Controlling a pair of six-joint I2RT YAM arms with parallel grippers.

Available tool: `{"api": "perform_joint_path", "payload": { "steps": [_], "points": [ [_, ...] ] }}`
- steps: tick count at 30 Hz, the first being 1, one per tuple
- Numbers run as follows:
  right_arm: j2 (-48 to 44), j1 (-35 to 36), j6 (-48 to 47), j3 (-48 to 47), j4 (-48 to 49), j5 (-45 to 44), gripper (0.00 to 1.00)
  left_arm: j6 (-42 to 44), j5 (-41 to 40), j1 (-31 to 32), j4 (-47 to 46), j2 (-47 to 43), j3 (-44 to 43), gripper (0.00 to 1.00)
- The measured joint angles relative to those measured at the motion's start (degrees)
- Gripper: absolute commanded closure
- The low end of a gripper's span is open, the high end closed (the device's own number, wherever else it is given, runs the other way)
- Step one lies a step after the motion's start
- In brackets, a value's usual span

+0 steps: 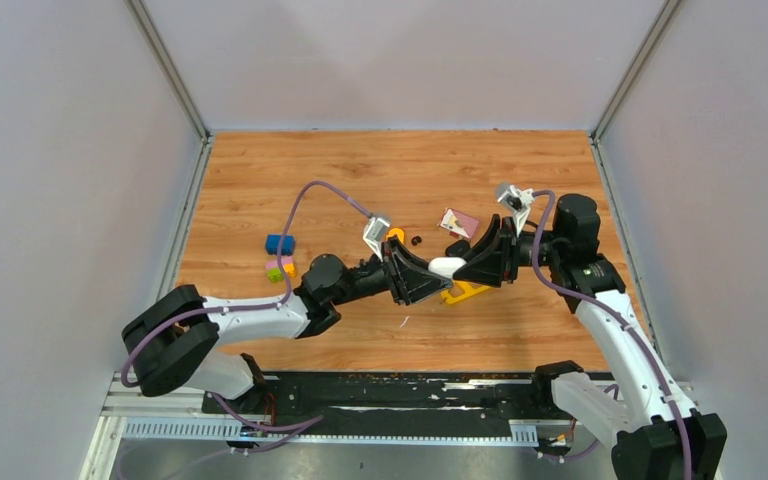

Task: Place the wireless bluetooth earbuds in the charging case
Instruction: Pick up the charging case at the center of the board.

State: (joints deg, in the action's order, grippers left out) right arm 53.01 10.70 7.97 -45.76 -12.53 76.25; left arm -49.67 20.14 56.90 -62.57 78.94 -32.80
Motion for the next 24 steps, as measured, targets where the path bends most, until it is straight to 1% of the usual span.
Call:
{"api": "perform_joint_path", "payload": {
  "steps": [8,12,14,17,24],
  "points": [
    [0.04,0.00,0.35,0.15,0.42,1.27,0.97,-2.84,1.20,-1.62,-4.11,0.68,0.09,0.53],
    [0.02,0.00,0.57,0.96,0.55,1.70,0.98,-3.63,1.33,-2.27,-5.14,0.70,0.13,0.57],
    [0.00,0.00,0.59,1.22,0.57,1.86,0.98,-3.87,1.64,-2.36,-5.22,0.81,0.13,0.57],
    [-0.20,0.00,0.59,1.57,0.66,1.90,0.98,-4.09,2.10,-2.47,-5.40,1.09,0.13,0.53],
    [-0.28,0.00,0.59,1.68,0.70,1.68,0.97,-4.11,3.21,-2.47,-5.25,1.11,0.13,0.47]
  ]
}}
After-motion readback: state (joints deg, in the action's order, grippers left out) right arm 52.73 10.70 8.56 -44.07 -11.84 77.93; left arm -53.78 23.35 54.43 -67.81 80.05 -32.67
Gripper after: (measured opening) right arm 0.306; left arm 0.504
